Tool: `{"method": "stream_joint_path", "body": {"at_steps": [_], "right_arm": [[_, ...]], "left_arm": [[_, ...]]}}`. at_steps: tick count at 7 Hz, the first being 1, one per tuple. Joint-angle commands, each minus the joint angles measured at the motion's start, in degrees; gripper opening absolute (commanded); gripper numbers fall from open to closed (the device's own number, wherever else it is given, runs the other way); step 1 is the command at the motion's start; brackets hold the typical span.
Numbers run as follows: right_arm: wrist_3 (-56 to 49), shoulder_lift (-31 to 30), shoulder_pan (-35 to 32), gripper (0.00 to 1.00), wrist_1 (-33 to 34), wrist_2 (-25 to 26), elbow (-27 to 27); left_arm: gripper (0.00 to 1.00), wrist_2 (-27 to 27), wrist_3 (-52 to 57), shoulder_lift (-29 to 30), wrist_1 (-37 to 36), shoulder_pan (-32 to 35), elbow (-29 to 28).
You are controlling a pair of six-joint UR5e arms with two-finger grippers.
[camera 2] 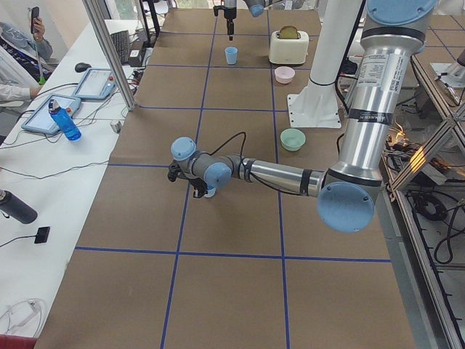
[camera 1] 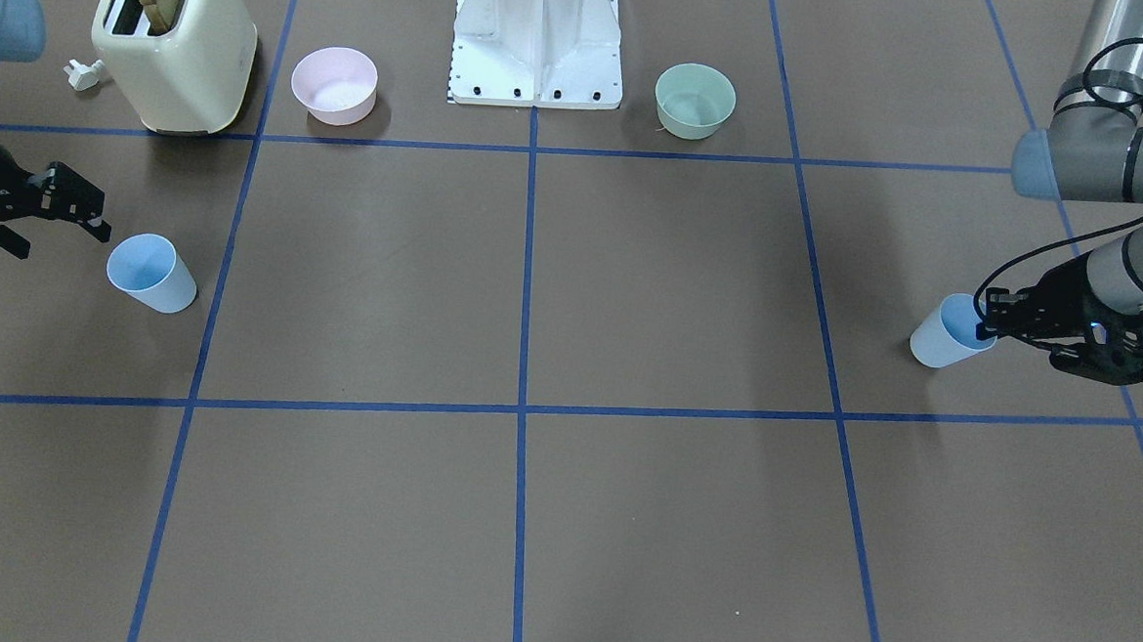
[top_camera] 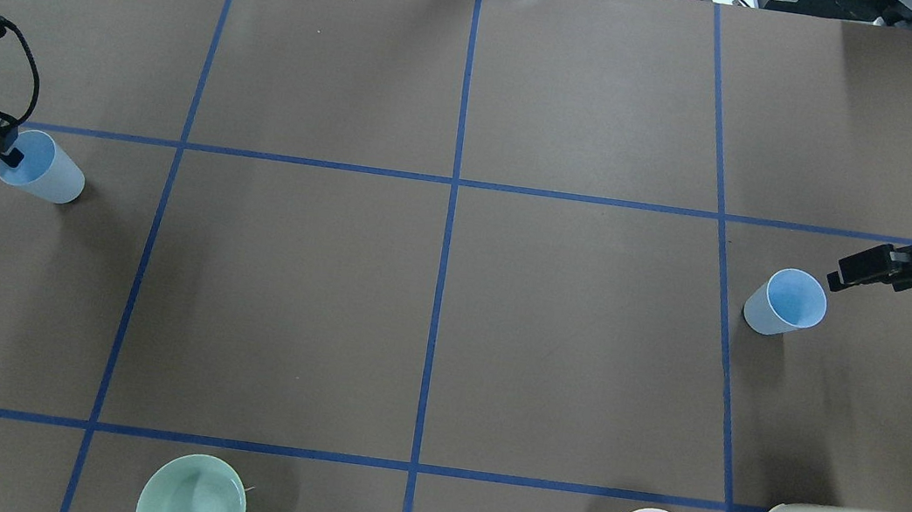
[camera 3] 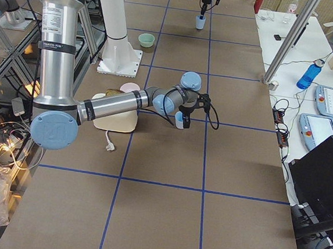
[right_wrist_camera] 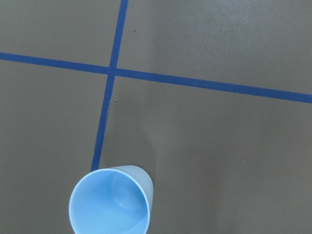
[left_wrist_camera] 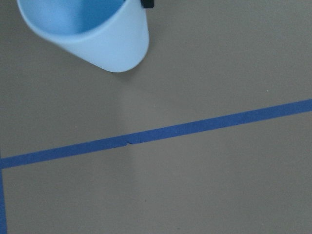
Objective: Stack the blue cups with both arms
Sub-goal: 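Lower both grippers onto the light-blue cups and close around them, then carry the left gripper's cup toward table center while the right holds its cup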
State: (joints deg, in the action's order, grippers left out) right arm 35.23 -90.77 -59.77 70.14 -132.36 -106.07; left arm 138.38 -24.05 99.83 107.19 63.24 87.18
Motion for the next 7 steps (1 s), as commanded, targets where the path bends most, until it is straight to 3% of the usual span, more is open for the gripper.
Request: {"method": "stream_joint_path", "body": {"at_steps": [1,4,7], "right_arm": [[0.01,0.07,0.53,0.97,0.0,0.09,0.24],[-0.08,0.24,3.26,0.94,-0.09,6.13,0.16],[-0.16,1.64,4.31,0.94,-0.09,5.54,1.99]], "left_arm": [[0.0,0.14,-3.43,4.55,-4.67,0.04,1.58],[0.0,0.75,-14.4,10.09,-11.47,-0.13,6.42],[0.0,0.49,-23.1,14.23,-11.48,-4.33,6.59]]}}
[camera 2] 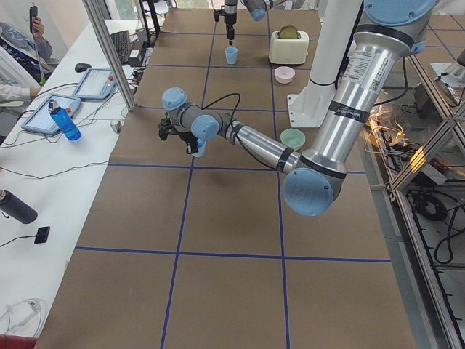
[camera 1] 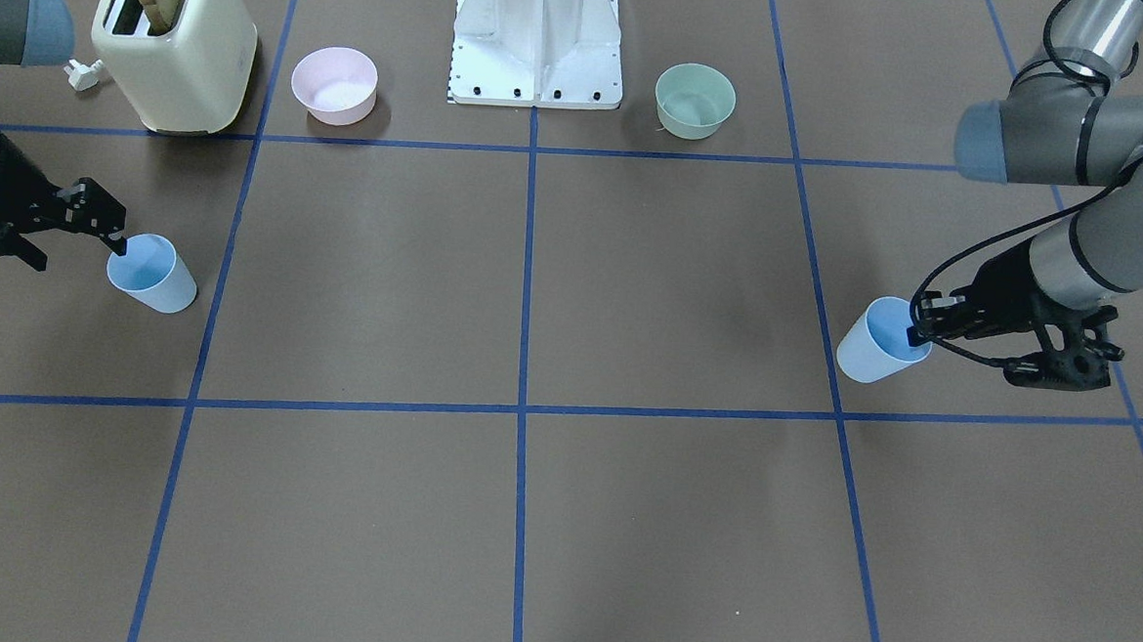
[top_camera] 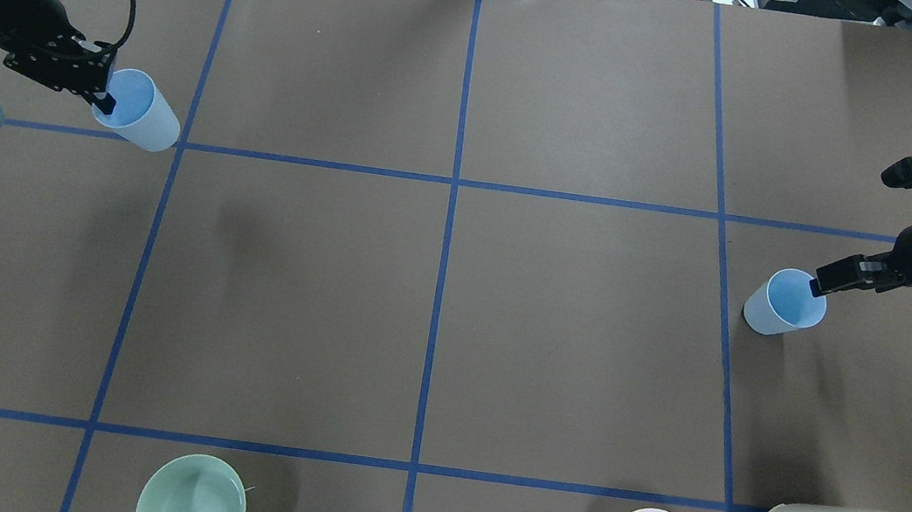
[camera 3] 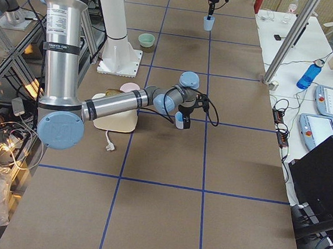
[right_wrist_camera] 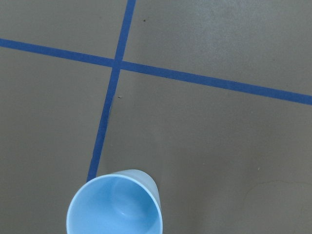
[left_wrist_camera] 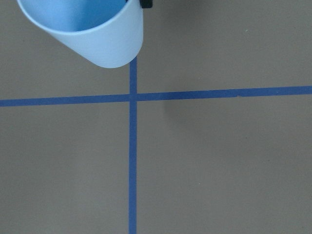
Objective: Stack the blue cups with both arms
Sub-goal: 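Carry the left gripper's cup toward table center while the right holds its cup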
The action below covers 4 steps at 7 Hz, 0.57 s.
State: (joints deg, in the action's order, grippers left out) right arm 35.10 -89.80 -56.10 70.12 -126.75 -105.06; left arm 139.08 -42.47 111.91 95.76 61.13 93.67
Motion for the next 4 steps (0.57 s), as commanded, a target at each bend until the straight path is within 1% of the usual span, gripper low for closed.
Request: {"method": "stream_joint_path", "body": {"at_steps": [1,2,3,4], "right_arm": [[-0.12,1.03,0.9,0.94,-0.15,0.01,1.69],[-0.21,1.03,0.99,0.85,-0.07,0.01,1.87],[-0.47,1.3,1.16,0.7,-0.07,0.01,2.66],[-0.64,1.3,1.43,0.65,-0.15,0.19,3.71]], "left_arm": [[0.0,-0.56,-8.73,3.56,-0.04,-4.42,0.89],[0.0,-0.73,-12.78,5.49,-0.04,-6.71,1.25],[0.0,-0.91,-16.73,7.6,-0.04,-9.34,1.17],[0.0,-1.78,-19.82,9.53,-0.04,-10.84,1.16]]}}
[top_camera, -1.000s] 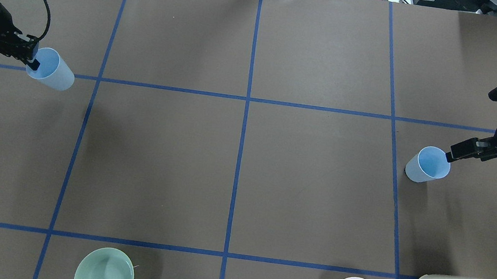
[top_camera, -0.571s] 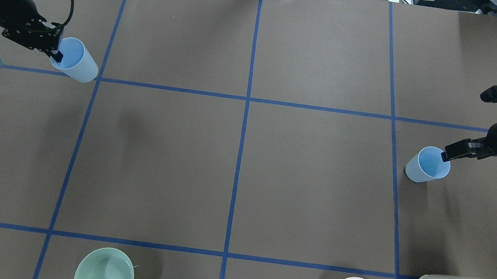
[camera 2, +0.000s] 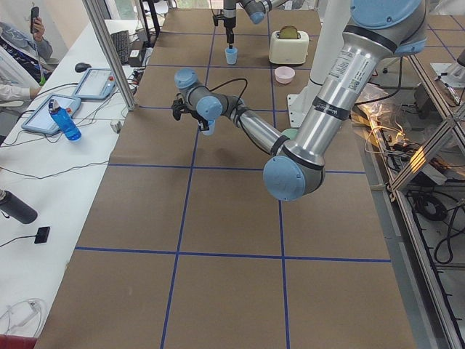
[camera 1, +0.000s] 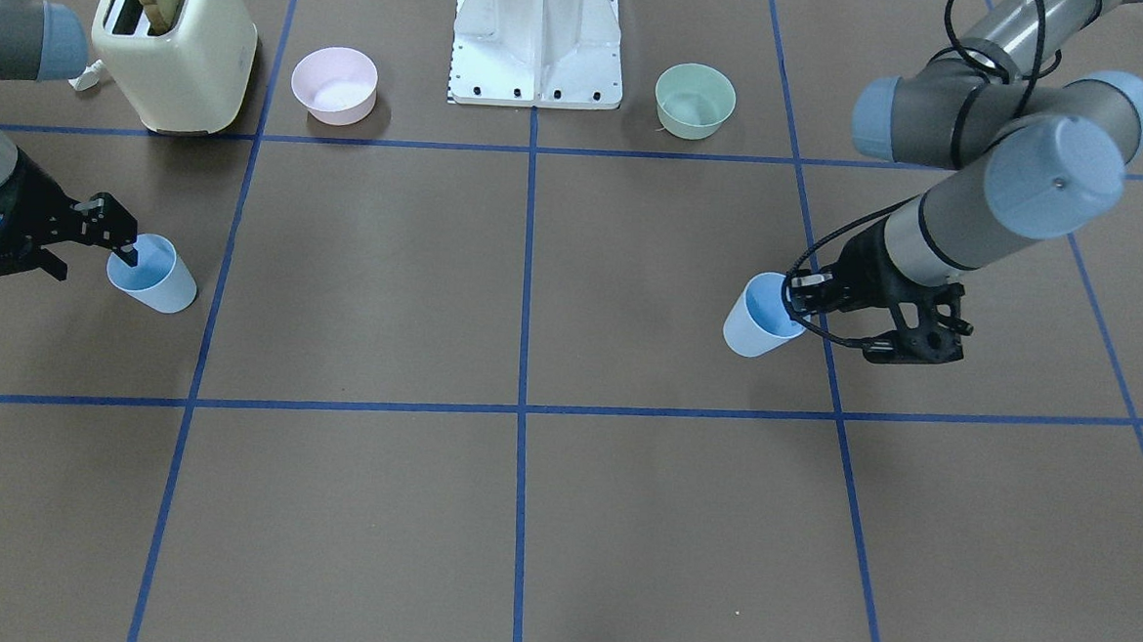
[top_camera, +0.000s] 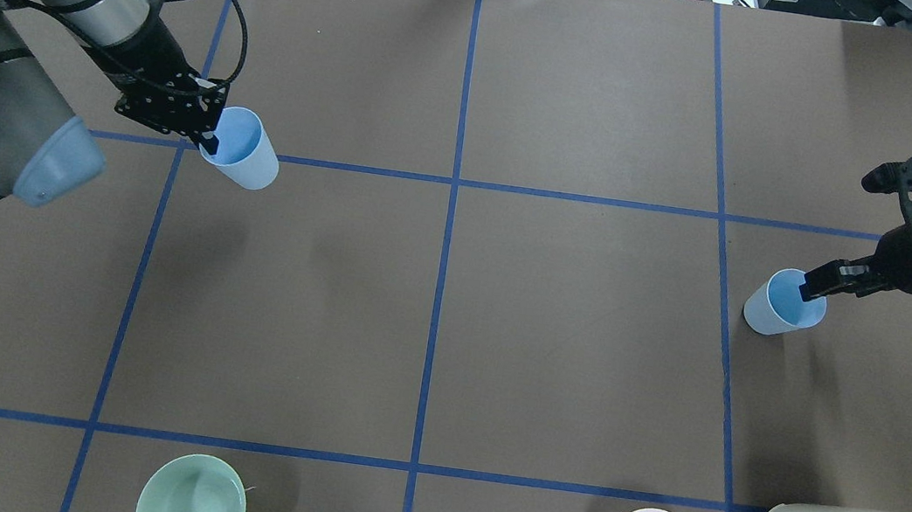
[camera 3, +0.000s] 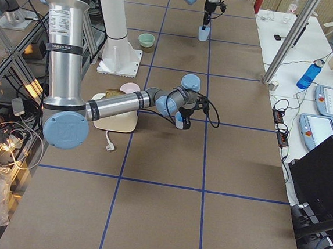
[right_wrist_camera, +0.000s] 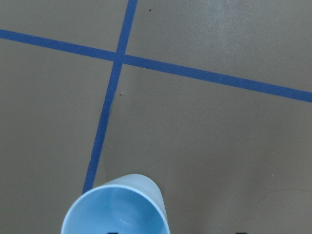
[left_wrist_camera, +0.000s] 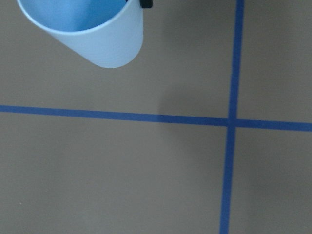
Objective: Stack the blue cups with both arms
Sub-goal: 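Carry the left gripper's cup toward table center while the right holds its cup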
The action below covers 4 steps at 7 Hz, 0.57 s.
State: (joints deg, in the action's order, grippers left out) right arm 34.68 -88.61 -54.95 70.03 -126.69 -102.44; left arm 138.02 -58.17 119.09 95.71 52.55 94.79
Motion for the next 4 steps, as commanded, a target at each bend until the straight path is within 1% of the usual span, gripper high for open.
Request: {"method": "stream_joint_path", "body": {"at_steps": [1,2,3,4], "right_arm": [[-0.06,0.54,0.63,0.65,-0.06,0.13,1.36],[0.21,1.41,0.98,0.65,0.02,0.13,1.88],[0.47,1.6,1.33,0.6,0.02,0.13,1.89],[0.39,1.6,1.68,0.46,-0.06,0.13,1.89]], "left_arm": [[0.0,-2.57,-6.92,4.29,0.0,-4.63,-0.04],[0.0,-3.72,-9.3,5.7,0.0,-6.74,-0.13],[0.0,-4.34,-9.67,6.15,0.0,-7.46,-0.13],[0.0,-4.43,-10.98,7.02,0.0,-8.33,-0.31]]}}
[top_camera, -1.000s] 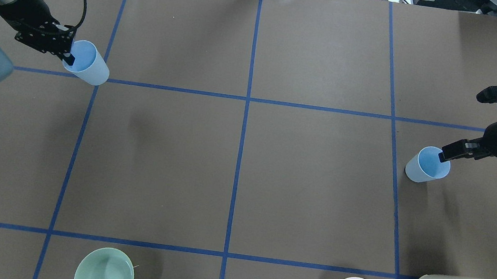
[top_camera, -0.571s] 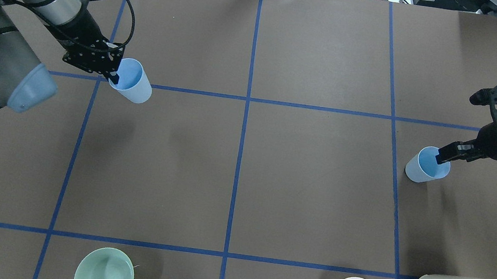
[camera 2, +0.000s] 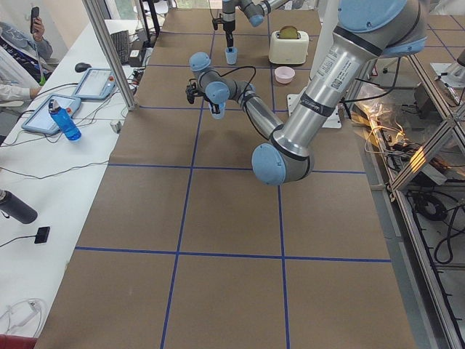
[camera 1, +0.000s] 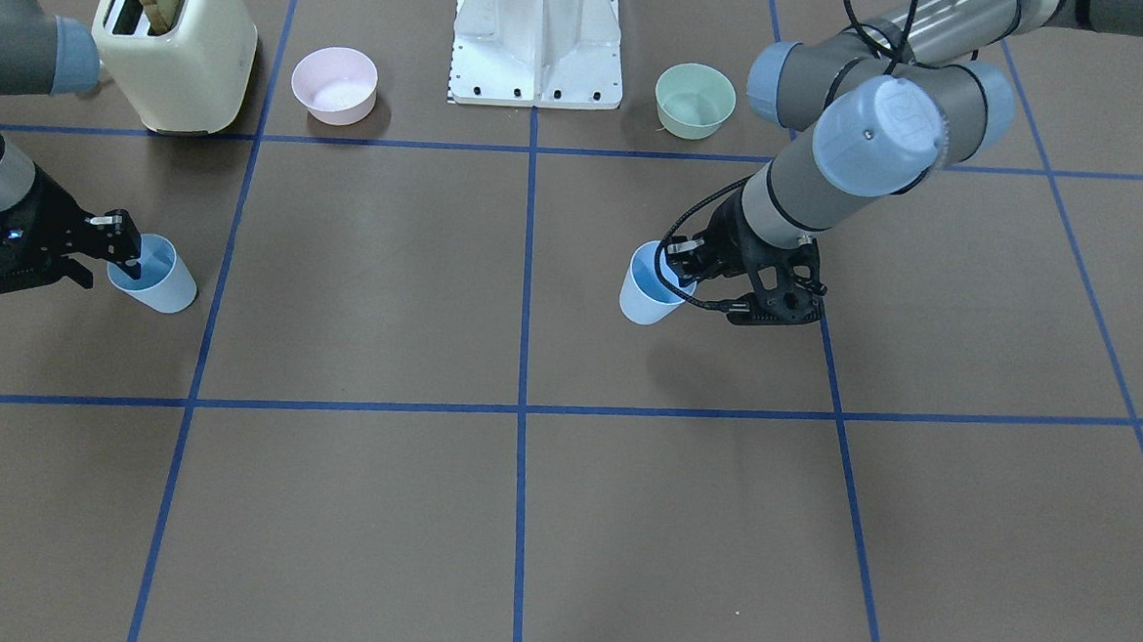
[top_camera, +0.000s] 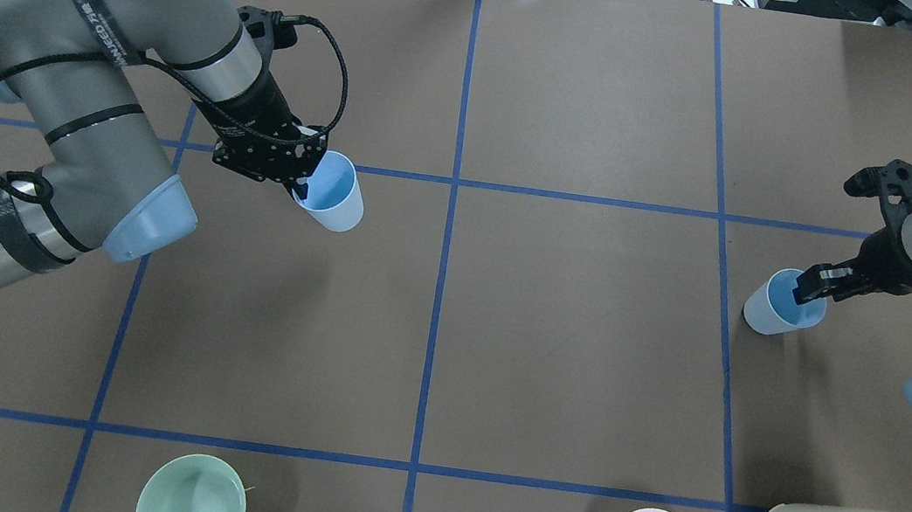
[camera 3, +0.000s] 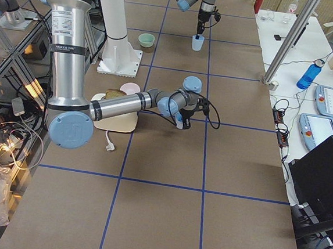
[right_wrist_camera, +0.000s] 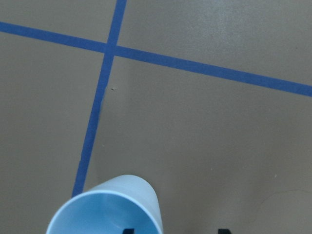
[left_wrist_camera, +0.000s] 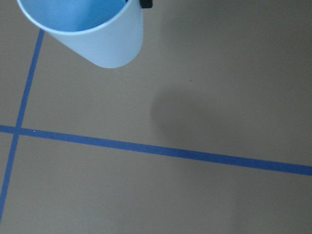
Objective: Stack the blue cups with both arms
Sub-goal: 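Carry the left gripper's cup toward table center while the right holds its cup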
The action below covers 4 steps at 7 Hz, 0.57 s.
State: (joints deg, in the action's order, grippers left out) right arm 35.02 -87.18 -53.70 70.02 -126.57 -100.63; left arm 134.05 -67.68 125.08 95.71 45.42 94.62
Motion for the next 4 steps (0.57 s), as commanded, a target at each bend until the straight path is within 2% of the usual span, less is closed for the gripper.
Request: {"method": "stream_joint_path", "body": {"at_steps": [1,2,4], "right_arm": [[-0.03,0.17,0.44,0.11,-0.06,0.0,-0.01],[0.05,0.17,0.35,0.0,-0.06,0.0,-0.1],[0.05,0.34,0.35,0.0,0.03,-0.43,-0.62]], "left_arm": [[0.0,-0.89,-2.54,2.44,0.0,-2.08,-0.57],[0.0,-2.98,-3.42,2.8,0.0,-3.74,-0.66],[0.0,-3.44,-3.43,3.24,0.09,-4.72,-0.75]]}}
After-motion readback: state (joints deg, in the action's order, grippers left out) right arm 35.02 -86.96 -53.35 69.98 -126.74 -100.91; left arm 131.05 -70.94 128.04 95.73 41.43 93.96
